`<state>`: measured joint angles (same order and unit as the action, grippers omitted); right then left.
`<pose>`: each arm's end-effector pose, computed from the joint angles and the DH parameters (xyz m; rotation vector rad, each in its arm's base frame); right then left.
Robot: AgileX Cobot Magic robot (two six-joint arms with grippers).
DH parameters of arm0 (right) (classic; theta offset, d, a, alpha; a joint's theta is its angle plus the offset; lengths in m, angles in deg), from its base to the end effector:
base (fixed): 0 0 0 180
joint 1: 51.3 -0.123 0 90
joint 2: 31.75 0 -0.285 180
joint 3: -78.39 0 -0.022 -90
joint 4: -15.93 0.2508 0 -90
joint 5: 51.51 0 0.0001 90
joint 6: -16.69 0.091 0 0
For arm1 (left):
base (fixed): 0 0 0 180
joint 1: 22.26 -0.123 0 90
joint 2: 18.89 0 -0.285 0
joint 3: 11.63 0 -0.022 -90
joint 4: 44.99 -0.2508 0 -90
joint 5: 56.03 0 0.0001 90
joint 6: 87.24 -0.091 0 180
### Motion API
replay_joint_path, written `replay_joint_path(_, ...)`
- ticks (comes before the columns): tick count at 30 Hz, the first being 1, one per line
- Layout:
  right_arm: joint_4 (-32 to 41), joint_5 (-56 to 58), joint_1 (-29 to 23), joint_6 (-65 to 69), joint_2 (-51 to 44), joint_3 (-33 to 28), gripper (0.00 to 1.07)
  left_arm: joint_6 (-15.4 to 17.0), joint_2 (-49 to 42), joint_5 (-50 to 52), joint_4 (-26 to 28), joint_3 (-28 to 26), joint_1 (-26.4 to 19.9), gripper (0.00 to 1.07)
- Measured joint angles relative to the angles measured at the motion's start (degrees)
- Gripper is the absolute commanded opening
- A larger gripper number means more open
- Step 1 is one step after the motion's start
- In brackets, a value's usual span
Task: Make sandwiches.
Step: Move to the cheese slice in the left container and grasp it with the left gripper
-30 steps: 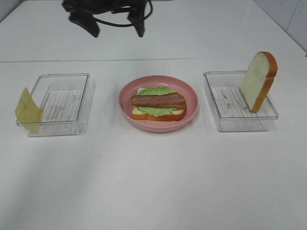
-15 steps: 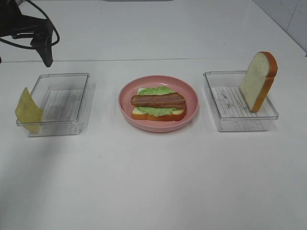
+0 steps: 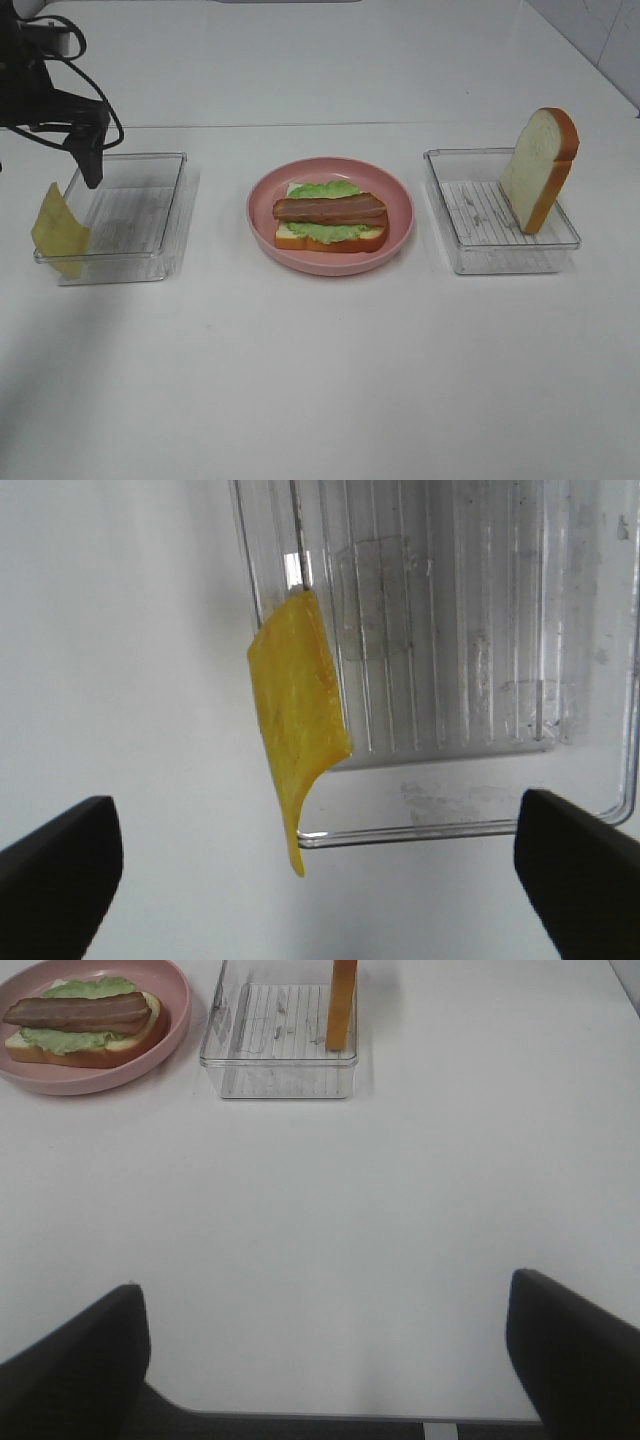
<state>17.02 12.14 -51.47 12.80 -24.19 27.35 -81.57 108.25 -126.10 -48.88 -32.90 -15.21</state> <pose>-0.0030 0.0015 0.2613 -0.0766 2.1322 -0.0150 0.4232 -0.0465 0.2122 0.0689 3.0621 0.0864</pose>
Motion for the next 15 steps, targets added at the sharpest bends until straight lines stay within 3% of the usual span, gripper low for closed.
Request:
replay_joint_path(13, 0.0, 0.0, 0.0, 0.0, 0.0, 0.0, 0.94, -0.1, 7.7, 0.0, -0.1, 0.0, 0.0, 1.02)
replay_joint_path(15, 0.0, 0.0, 0.0, 0.0, 0.0, 0.0, 0.94, -0.1, 8.1, 0.0, -0.1, 0.0, 0.0, 0.97)
